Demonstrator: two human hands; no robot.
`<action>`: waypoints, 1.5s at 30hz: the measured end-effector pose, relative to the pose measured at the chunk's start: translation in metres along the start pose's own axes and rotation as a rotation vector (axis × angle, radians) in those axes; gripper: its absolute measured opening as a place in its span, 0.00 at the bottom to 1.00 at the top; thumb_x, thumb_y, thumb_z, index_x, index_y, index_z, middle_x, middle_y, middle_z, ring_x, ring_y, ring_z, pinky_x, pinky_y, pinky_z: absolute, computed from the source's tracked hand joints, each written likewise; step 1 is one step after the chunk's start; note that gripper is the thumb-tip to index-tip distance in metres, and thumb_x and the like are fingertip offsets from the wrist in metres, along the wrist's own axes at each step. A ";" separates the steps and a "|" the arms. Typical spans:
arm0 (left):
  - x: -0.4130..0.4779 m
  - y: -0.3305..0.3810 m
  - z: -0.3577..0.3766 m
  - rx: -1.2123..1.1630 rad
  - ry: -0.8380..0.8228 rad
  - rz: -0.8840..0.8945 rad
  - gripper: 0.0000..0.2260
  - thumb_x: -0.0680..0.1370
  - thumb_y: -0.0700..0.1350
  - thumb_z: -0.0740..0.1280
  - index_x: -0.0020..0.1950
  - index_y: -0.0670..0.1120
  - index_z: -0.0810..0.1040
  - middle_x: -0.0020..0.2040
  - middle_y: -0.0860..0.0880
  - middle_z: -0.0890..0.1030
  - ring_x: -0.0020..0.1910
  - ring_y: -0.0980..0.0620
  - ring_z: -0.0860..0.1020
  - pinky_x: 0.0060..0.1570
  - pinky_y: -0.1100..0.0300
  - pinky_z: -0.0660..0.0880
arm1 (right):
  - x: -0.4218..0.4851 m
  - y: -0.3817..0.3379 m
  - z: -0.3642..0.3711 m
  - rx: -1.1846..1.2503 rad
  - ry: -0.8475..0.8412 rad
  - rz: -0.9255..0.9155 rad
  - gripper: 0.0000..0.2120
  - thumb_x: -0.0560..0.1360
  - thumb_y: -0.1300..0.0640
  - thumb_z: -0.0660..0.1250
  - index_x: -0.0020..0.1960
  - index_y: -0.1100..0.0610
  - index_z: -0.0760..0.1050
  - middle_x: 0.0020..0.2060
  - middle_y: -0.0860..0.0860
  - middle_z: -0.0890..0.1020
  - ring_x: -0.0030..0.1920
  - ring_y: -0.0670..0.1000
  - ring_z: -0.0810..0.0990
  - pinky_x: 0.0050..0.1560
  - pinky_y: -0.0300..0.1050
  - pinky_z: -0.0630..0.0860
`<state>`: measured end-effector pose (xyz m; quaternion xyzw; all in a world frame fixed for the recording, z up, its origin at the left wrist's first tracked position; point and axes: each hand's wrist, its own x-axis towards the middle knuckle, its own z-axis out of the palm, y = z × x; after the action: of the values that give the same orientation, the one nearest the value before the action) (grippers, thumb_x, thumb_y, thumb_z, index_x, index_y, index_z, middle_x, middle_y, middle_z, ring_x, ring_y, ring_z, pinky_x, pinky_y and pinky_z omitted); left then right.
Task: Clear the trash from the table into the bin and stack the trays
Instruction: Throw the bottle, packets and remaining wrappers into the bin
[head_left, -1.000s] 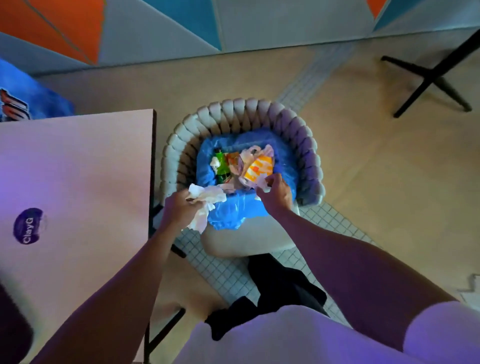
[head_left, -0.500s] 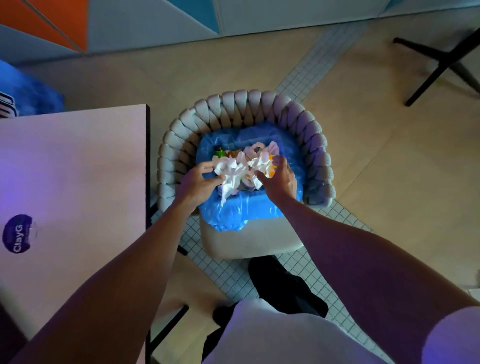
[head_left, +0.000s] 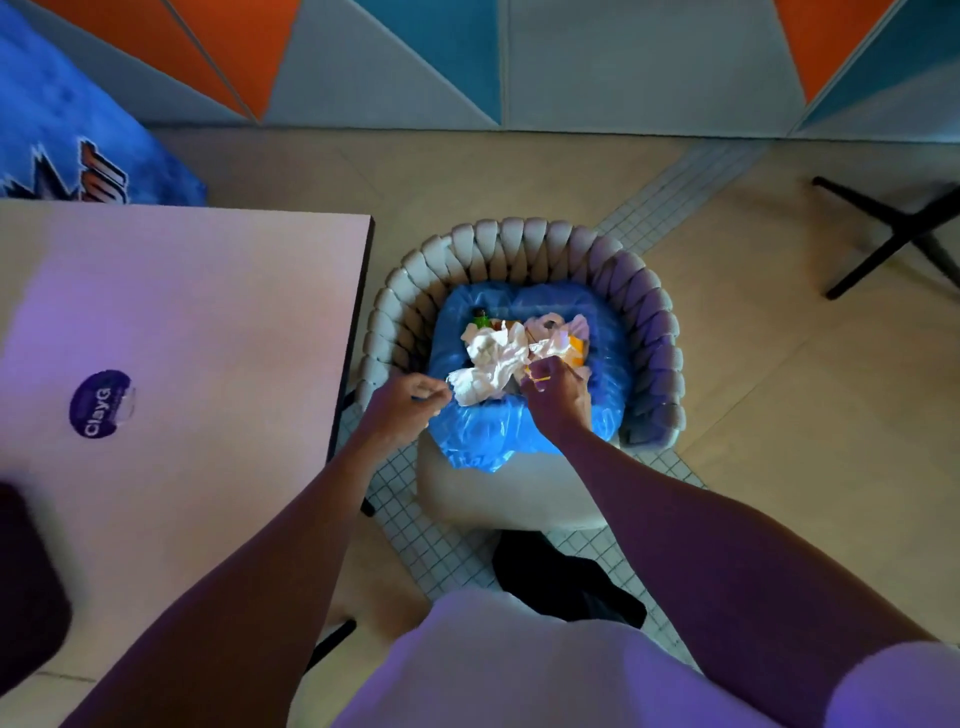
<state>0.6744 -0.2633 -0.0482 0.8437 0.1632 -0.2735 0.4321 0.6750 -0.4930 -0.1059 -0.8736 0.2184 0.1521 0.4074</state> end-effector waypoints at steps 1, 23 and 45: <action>-0.007 -0.004 -0.004 -0.020 0.009 -0.005 0.12 0.78 0.52 0.73 0.59 0.49 0.85 0.55 0.51 0.86 0.50 0.54 0.86 0.58 0.48 0.83 | -0.005 -0.004 0.002 -0.004 -0.009 -0.012 0.11 0.77 0.52 0.69 0.57 0.54 0.78 0.54 0.50 0.84 0.56 0.55 0.82 0.54 0.47 0.76; -0.287 -0.261 -0.145 -0.327 0.619 -0.138 0.07 0.78 0.45 0.74 0.55 0.45 0.87 0.52 0.48 0.88 0.49 0.48 0.85 0.51 0.58 0.78 | -0.248 -0.155 0.179 -0.264 -0.420 -0.681 0.12 0.77 0.53 0.72 0.59 0.56 0.81 0.52 0.52 0.86 0.51 0.53 0.86 0.58 0.49 0.80; -0.520 -0.502 -0.101 -0.564 1.036 -0.534 0.09 0.79 0.49 0.72 0.57 0.49 0.86 0.56 0.51 0.86 0.51 0.53 0.81 0.54 0.61 0.72 | -0.481 -0.170 0.345 -0.629 -0.828 -1.214 0.21 0.77 0.46 0.72 0.67 0.53 0.76 0.62 0.50 0.83 0.59 0.51 0.83 0.61 0.49 0.81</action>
<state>0.0351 0.0868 -0.0080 0.6509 0.6203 0.1244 0.4197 0.3180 -0.0029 0.0023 -0.7865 -0.5174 0.2703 0.2016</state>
